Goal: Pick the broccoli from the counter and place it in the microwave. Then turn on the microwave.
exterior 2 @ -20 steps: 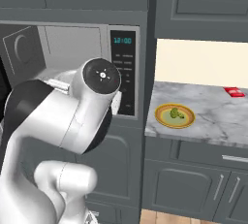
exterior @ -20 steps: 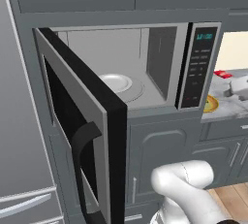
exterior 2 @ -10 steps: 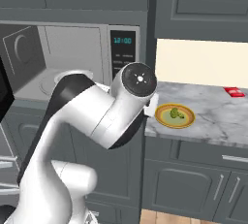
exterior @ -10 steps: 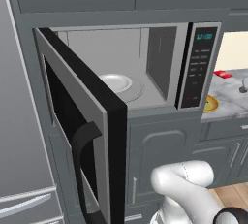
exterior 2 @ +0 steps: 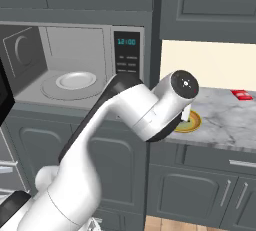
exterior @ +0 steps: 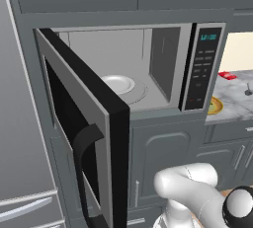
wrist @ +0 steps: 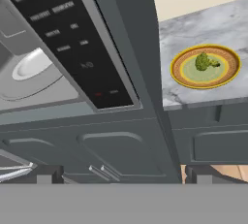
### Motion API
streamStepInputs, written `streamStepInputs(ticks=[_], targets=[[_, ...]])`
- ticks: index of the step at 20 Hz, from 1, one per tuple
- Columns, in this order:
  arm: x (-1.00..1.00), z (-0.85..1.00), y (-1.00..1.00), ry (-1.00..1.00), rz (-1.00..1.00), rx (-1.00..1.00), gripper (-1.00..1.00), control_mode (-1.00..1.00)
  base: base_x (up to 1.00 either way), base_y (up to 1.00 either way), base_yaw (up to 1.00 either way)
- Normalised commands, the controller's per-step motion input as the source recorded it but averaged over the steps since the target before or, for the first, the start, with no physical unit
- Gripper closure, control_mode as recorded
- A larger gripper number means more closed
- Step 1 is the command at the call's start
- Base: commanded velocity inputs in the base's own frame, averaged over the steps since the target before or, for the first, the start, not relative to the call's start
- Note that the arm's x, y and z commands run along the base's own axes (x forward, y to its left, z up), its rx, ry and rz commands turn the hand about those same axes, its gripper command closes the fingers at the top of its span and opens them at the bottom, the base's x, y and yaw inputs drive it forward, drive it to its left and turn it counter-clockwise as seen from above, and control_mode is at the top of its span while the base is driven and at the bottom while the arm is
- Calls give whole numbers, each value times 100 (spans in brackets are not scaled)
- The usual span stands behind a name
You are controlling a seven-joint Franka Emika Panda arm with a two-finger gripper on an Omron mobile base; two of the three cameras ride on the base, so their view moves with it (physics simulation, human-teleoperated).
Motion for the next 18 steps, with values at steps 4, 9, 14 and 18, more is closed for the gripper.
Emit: streamStepInputs(ticks=[4, 9, 14, 18], targets=[[58, -37, -54, 0, 11, -1, -100, -100, 0, 0, 0], [47, -29, -46, -1, 28, -5, -100, -100, 0, 0, 0], [29, -22, -5, -8, 22, -15, -100, -100, 0, 0, 0], [32, -23, 0, -6, 15, -19, -100, -100, 0, 0, 0]])
